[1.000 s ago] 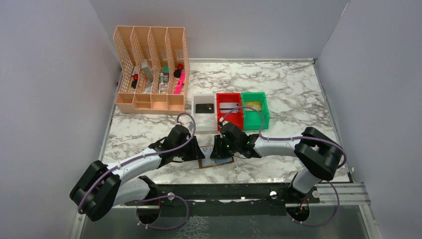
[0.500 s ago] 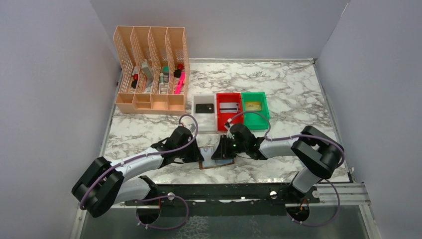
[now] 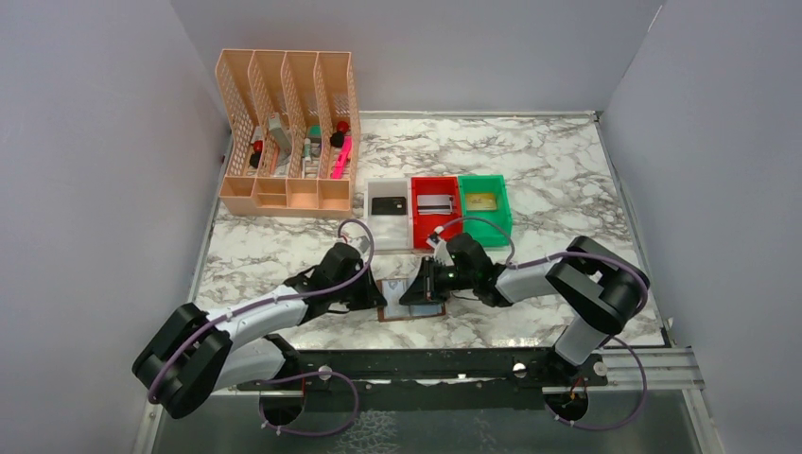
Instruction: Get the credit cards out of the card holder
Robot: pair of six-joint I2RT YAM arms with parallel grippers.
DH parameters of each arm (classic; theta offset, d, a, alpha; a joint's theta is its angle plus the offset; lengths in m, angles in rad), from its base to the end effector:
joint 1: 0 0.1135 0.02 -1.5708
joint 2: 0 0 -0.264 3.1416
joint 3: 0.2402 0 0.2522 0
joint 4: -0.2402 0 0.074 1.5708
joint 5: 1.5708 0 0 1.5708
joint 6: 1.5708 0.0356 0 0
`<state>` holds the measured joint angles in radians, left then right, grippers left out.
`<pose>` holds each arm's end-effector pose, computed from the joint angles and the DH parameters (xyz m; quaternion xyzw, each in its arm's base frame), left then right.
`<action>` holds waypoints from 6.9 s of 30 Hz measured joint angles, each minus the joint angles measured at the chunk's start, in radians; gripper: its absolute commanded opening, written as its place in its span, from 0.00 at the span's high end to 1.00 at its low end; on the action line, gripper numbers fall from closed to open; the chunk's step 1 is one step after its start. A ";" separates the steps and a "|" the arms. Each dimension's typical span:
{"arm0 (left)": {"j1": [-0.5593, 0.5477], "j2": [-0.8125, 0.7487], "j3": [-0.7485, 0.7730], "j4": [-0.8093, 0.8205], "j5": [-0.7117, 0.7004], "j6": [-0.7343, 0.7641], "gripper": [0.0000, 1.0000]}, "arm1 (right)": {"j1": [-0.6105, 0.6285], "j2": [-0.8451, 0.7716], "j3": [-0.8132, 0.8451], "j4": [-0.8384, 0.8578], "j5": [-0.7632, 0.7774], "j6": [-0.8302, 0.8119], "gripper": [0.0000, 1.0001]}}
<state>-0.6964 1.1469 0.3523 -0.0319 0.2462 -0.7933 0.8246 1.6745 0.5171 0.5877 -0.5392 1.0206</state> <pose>0.1474 -0.1345 0.1415 -0.0002 0.9256 -0.3287 0.1878 0.1826 0.2244 0.1195 -0.0445 0.8541 0.5098 0.0930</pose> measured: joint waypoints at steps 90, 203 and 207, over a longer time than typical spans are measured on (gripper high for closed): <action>-0.071 0.074 0.081 -0.014 0.001 0.040 0.62 | 0.029 0.051 0.064 -0.095 0.113 0.004 0.89; -0.082 -0.157 -0.202 0.222 -0.175 -0.198 1.00 | 0.052 -0.135 0.035 -0.226 0.137 0.003 0.99; -0.083 -0.157 -0.202 0.220 -0.175 -0.198 1.00 | 0.052 -0.138 0.032 -0.225 0.138 0.008 0.84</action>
<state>-0.7792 0.9897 0.1505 0.1886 0.0708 -0.9916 0.8764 1.5360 0.5495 0.3630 -0.4015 1.0286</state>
